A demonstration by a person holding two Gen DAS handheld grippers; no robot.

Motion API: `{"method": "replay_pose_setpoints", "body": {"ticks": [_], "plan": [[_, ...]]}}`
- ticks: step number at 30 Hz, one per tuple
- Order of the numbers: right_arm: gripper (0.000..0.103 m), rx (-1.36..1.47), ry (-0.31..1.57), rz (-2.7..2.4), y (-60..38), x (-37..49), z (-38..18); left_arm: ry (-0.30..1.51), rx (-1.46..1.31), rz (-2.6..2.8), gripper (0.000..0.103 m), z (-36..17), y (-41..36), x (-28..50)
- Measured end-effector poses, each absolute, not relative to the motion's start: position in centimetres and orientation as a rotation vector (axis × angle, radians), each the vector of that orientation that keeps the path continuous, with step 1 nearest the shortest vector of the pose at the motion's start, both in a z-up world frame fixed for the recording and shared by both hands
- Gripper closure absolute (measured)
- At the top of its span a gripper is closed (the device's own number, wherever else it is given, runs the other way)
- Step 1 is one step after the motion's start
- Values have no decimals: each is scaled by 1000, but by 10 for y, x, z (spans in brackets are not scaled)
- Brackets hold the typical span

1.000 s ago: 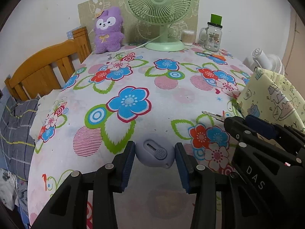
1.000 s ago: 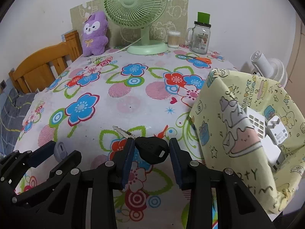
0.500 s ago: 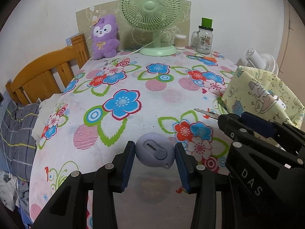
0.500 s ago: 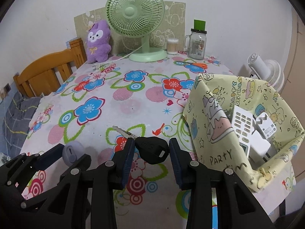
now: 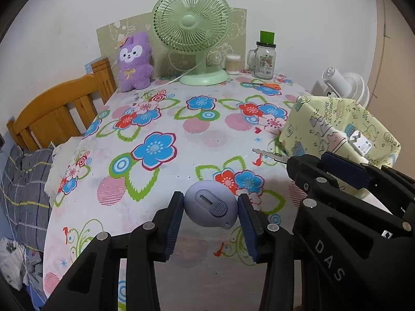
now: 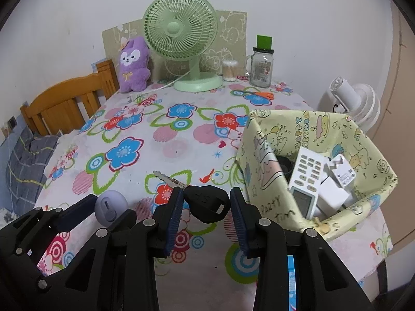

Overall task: Organize rigid objects
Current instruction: 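Lift the lavender object and car key with both tools and carry toward the box, then lower the lavender object and car key into the yellow box with both tools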

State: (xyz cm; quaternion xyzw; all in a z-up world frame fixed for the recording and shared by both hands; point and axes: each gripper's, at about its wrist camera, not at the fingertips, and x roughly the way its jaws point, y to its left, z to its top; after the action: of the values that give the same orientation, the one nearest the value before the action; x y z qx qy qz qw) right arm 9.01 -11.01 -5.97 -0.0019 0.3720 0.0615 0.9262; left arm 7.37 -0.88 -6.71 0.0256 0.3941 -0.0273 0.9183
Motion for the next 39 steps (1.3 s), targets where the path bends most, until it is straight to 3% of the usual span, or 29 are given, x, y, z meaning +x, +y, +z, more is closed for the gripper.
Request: {"method": "replay_pose_setpoints", "body": {"ticks": [39], "plan": [[62,22,705,126,-171,97,-5,749,96,-122,59,-14,-75,85]]}}
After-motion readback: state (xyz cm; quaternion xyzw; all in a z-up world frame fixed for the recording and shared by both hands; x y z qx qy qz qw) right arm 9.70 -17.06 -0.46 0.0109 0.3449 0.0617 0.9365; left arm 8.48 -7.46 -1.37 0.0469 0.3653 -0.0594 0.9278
